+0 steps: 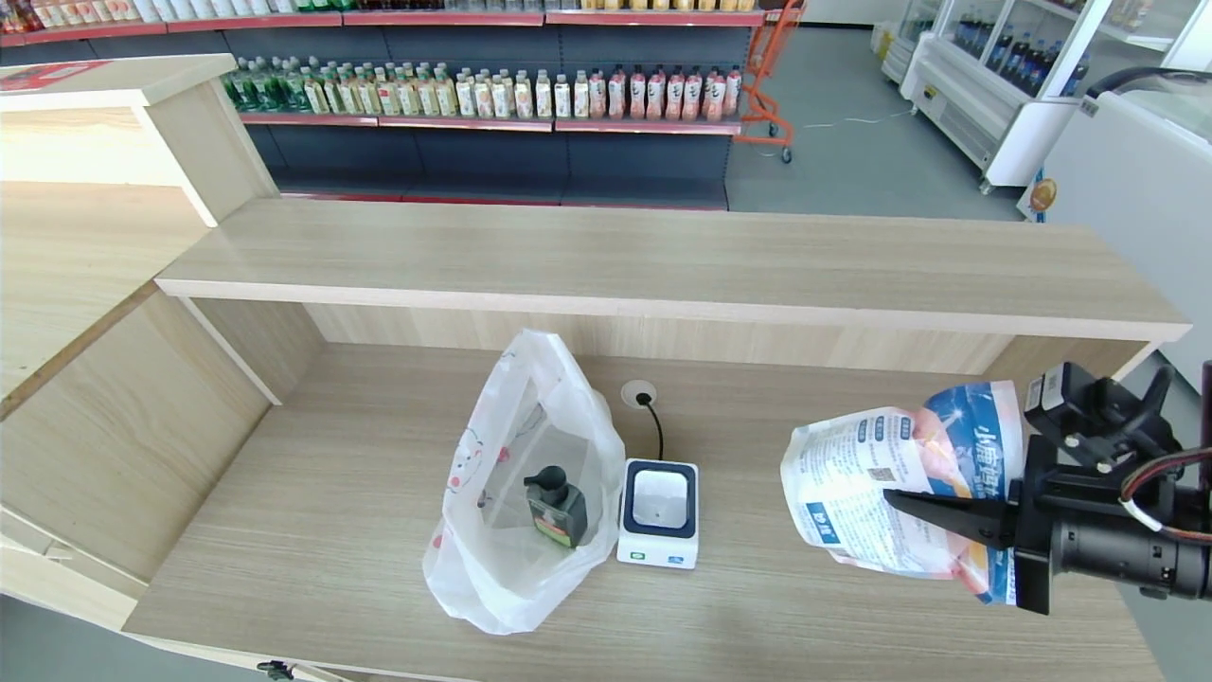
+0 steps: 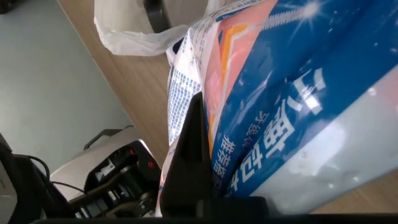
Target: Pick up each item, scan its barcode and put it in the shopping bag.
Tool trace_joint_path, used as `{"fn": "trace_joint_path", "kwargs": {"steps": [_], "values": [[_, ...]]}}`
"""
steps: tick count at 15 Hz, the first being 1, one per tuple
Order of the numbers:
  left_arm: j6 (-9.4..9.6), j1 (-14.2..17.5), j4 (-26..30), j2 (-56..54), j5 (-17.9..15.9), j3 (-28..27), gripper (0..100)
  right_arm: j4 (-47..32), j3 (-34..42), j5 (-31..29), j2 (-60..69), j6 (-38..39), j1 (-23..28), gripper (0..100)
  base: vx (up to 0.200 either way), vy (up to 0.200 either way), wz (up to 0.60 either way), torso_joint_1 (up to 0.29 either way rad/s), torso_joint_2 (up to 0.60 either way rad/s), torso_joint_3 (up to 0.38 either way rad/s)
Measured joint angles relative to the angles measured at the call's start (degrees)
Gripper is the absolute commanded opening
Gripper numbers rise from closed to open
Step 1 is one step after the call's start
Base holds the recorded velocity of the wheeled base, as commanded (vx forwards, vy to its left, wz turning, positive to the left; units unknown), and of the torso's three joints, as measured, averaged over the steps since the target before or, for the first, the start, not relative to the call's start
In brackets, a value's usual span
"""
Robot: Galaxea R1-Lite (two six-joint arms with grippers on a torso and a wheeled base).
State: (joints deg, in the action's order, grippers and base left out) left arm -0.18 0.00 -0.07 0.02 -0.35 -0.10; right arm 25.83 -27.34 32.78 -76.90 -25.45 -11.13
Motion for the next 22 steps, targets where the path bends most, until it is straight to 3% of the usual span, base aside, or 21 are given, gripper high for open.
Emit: {"fn": "trace_joint_path", "kwargs": {"steps": [2,5,8,12,15,22], "values": [[-0.30,0.0,0.0,0.0,0.0,0.0,100,1.9,-0.2,0.5,-1.9,-0.2,1.0,0,0.000,0.000,0.00,0.000,0.00,0.000],[-0.33,0.0,0.0,0.0,0.0,0.0,100,10.7,-1.3,1.5,-8.2,-3.1,2.6,0,0.000,0.000,0.00,0.000,0.00,0.000],[-0.35,0.0,0.0,0.0,0.0,0.0,100,21.6,-2.4,4.9,-17.2,-11.0,4.2,0,0.000,0.000,0.00,0.000,0.00,0.000],[-0.33,0.0,0.0,0.0,0.0,0.0,100,30.6,-3.5,13.5,-27.0,-23.9,4.7,0,0.000,0.000,0.00,0.000,0.00,0.000],[-0.33,0.0,0.0,0.0,0.0,0.0,100,32.4,-4.2,17.6,-32.6,-30.8,5.4,0,0.000,0.000,0.00,0.000,0.00,0.000],[-0.30,0.0,0.0,0.0,0.0,0.0,100,32.7,-7.8,18.7,-39.8,-33.6,4.9,0,0.000,0.000,0.00,0.000,0.00,0.000]]}}
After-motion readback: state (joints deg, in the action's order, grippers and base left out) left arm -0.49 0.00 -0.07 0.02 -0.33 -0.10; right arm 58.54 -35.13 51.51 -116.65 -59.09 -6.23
